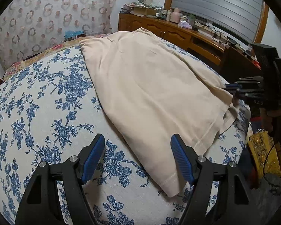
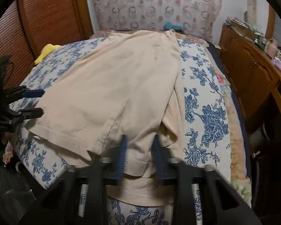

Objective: Fold small clothes

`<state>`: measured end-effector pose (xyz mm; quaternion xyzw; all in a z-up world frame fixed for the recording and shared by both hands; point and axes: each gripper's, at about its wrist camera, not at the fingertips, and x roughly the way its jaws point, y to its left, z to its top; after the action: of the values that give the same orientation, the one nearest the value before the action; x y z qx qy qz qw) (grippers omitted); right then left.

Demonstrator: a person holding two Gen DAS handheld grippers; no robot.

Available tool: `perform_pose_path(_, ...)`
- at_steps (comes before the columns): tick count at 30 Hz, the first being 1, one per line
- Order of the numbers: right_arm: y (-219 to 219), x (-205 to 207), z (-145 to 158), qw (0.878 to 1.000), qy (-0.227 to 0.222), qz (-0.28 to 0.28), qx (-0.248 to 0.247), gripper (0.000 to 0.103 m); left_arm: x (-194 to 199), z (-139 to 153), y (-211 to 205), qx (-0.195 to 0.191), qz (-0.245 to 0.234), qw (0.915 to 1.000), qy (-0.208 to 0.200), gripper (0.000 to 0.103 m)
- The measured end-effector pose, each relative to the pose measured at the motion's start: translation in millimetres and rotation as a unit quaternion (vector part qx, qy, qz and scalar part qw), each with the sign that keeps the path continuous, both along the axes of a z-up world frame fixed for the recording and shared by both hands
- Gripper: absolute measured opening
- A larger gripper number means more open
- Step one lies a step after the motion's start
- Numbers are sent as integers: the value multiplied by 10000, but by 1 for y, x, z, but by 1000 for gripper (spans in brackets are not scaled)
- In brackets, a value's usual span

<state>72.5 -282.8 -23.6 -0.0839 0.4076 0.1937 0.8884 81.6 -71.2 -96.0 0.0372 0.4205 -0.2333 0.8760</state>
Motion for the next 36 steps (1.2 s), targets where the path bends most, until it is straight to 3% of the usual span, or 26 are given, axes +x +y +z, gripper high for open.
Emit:
perform_pose_path(7, -33, -21, 16, 9993, -272, -128, 227, 2, -3, -3, 1, -14, -14, 10000, 74, 74)
perform_pose_path(13, -54, -31, 8, 9980, -242, -545, 191, 2, -7, -3, 1, 0, -23, 9999, 104, 74)
perform_pose_path(19, -46, -38, 11, 9972, -445, -575, 169, 2, -14, -2, 2, -127, -85, 9998, 113, 71)
perform_pose_path(24, -40, -36, 9, 9959, -494, -715, 262, 19, -17, -1, 1, -232, -176, 9995, 131, 54)
perform_pose_path(26, -36, -36, 11, 9951, -575, -709, 370, 41, -18, -1, -1, -210, -196, 9995, 128, 53)
perform_pose_path(28, -29, -33, 8, 9957, -549, -609, 437, 55, -18, 0, -2, -199, -209, 9995, 132, 52)
perform_pose_path(33, -13, -22, -9, 9979, -343, -499, 207, 60, -20, 0, -2, -226, -234, 9994, 140, 51)
perform_pose_path(34, -12, -18, -15, 9982, -264, -537, 62, 60, -21, 0, 0, -262, -233, 9993, 140, 44)
perform_pose_path(36, -16, -11, -25, 9975, -106, -688, -105, 60, -23, -1, 2, -291, -220, 9992, 141, 41)
